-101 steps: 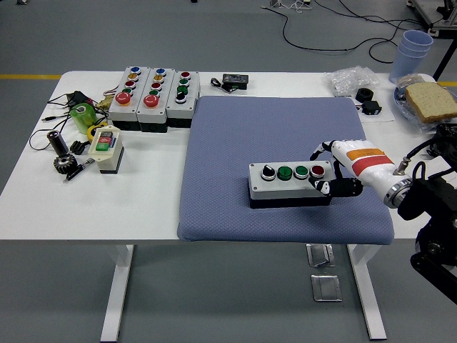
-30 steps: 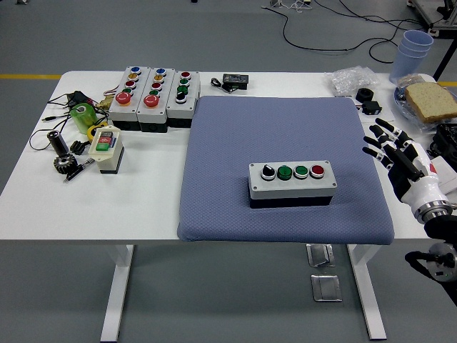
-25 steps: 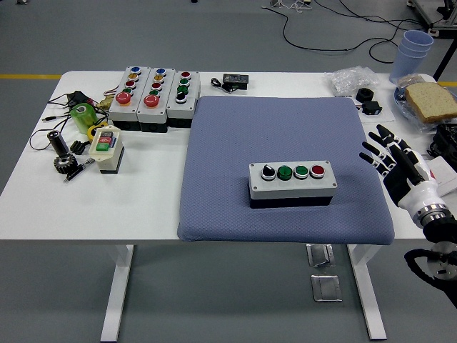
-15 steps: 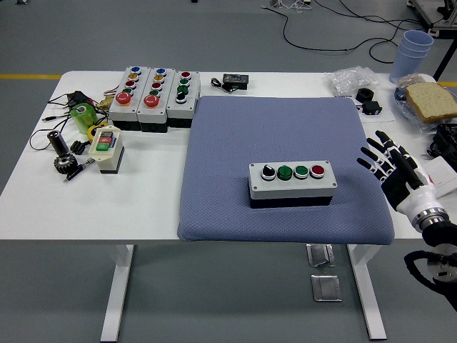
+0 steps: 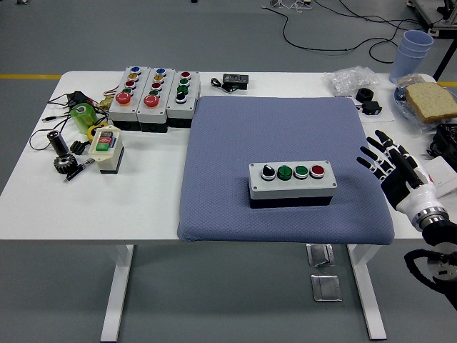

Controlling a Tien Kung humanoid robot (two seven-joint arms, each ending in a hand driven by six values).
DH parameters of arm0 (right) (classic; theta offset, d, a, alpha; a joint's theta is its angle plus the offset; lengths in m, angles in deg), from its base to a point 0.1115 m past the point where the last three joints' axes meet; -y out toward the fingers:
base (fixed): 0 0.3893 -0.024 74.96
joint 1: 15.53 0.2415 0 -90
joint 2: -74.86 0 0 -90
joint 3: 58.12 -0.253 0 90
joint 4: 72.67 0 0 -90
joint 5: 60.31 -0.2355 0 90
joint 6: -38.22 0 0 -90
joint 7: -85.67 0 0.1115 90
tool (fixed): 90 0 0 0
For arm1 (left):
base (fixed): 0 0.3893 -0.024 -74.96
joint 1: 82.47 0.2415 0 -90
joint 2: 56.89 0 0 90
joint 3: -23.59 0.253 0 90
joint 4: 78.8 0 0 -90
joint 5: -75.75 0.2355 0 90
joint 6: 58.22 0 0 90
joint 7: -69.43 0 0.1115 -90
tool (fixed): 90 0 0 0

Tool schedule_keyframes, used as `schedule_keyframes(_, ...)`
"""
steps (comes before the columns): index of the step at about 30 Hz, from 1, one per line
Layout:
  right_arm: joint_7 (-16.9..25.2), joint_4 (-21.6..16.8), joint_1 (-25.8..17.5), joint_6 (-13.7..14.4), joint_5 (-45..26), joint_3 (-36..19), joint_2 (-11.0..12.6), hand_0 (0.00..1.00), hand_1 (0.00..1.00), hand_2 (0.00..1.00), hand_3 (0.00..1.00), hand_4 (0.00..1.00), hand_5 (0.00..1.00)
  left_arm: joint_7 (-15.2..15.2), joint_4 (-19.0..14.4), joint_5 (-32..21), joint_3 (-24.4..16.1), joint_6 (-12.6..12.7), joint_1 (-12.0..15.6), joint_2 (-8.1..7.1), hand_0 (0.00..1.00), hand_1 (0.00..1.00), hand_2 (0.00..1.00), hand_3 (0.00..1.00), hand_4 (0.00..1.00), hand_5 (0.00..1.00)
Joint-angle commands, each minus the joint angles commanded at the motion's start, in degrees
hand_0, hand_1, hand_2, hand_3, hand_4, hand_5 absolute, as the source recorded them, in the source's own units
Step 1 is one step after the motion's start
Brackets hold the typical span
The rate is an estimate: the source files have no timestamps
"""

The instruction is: Pick up the button,place it on the desk,press the button,press the button

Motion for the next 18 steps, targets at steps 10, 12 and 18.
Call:
schedule_keyframes(10, 0.5, 0.0, 0.2, -1.0, -0.7, -0.4, -0.2, 0.698, 0.659, 0.718, 0.695, 0.711, 0.331, 0.0, 0.0, -0.1, 0.1, 0.0, -0.3, -0.03, 0.645, 0.606, 0.603, 0.565, 0.309, 0.862)
schedule_keyframes(12, 0.9, 0.1, 0.1, -1.2, -1.1, -0.5, -0.3, 0.695, 0.657, 0.703, 0.677, 0.71, 0.332, 0.1, 0.0, -0.1, 0.2, 0.0, -0.3, -0.01, 0.645, 0.606, 0.603, 0.566, 0.308, 0.862)
schedule_keyframes(18, 0.9, 0.2, 0.1, -1.9, -1.6, -0.7, -0.1, 0.694, 0.656, 0.698, 0.662, 0.71, 0.331, 0.0, 0.0, -0.1, 0.2, 0.1, -0.3, -0.01, 0.644, 0.606, 0.603, 0.565, 0.308, 0.862)
